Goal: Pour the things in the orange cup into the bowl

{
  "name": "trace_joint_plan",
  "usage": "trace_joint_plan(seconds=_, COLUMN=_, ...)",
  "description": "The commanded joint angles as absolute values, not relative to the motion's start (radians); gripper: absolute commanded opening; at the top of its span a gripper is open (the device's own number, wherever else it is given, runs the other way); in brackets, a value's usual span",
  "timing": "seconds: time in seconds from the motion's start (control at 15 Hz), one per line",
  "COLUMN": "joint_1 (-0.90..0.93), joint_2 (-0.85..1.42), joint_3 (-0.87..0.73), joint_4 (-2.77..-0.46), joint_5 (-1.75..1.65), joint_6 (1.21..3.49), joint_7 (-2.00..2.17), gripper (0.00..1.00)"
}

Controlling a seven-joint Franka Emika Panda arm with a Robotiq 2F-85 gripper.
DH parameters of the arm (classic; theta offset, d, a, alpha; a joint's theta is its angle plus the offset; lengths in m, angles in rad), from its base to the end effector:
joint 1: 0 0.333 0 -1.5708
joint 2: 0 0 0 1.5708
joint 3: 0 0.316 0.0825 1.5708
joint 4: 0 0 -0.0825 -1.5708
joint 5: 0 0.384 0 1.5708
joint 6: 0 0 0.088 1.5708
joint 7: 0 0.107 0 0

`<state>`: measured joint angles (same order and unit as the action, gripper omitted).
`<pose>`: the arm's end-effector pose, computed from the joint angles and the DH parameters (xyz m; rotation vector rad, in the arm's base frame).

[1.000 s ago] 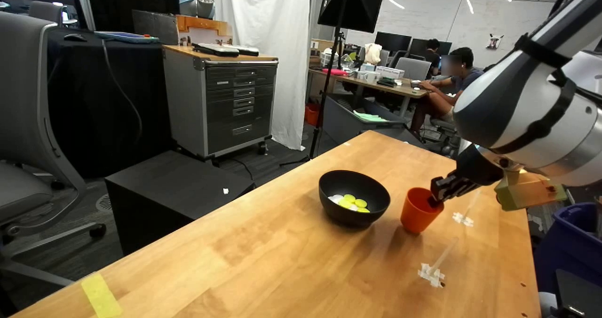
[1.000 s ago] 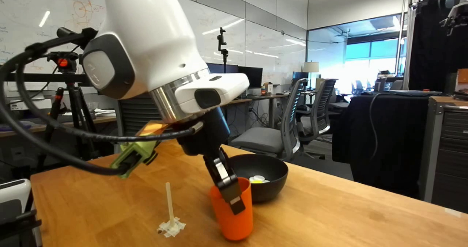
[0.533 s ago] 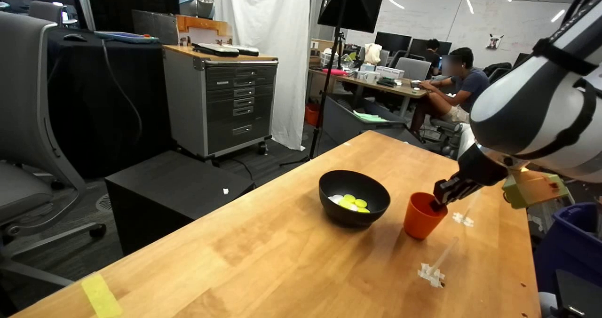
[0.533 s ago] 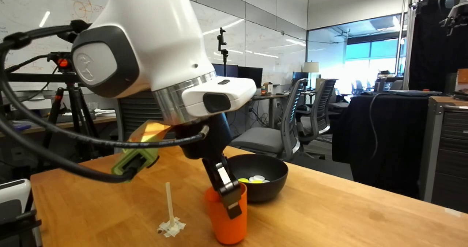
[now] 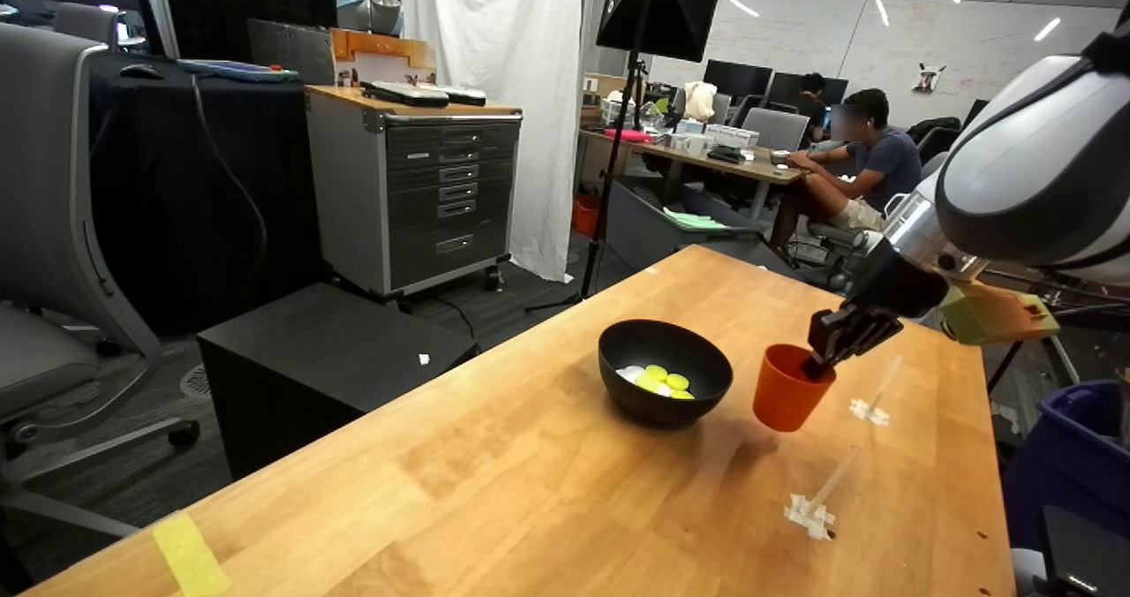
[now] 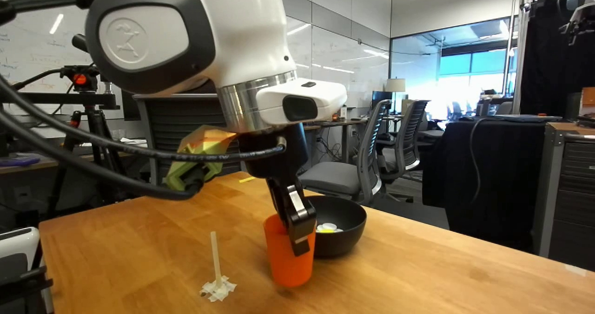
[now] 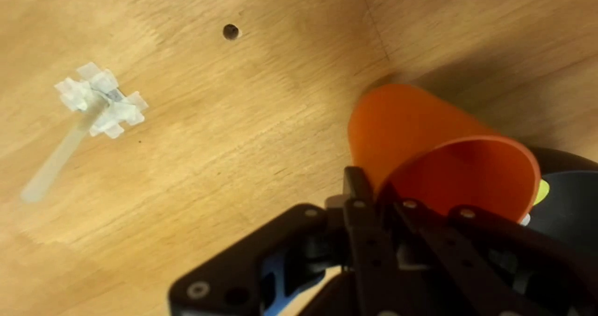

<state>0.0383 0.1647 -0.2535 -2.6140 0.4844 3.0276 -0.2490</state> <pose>0.4323 -0.1336 0.2203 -3.0273 0.6642 -0.4157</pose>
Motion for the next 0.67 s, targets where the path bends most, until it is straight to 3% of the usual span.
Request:
trace_joint_plan(seconds=0.0, joint_1=0.053, joint_2=0.081, joint_3=-0.276, joint_4=-2.618, joint_5=0.458, joint_6=2.94, joint_7=-0.211, gripper=0.2)
trace_joint_plan(seconds=0.27, joint_1=0.048, joint_2=0.055, joint_3=-0.271, joint_4=-2.612, joint_5=0.45, joint_6=2.9, joint_7=-0.196, gripper=0.05)
trace_joint_plan(seconds=0.4, joint_1=0.046, joint_2=0.045, joint_3=-0.269, joint_4=-2.611, joint_5=0.448, joint_6=2.887, joint_7=-0.19, gripper=0.11)
trace_joint_plan(seconds=0.47, joint_1=0.046, joint_2=0.042, joint_3=-0.269, joint_4=-2.611, joint_5=0.446, joint_6=2.884, joint_7=-0.187, gripper=0.33)
trace_joint_plan(seconds=0.6, joint_1=0.045, joint_2=0.036, joint_3=-0.268, joint_4=-2.611, joint_5=0.443, joint_6=2.877, joint_7=-0.18, gripper=0.44)
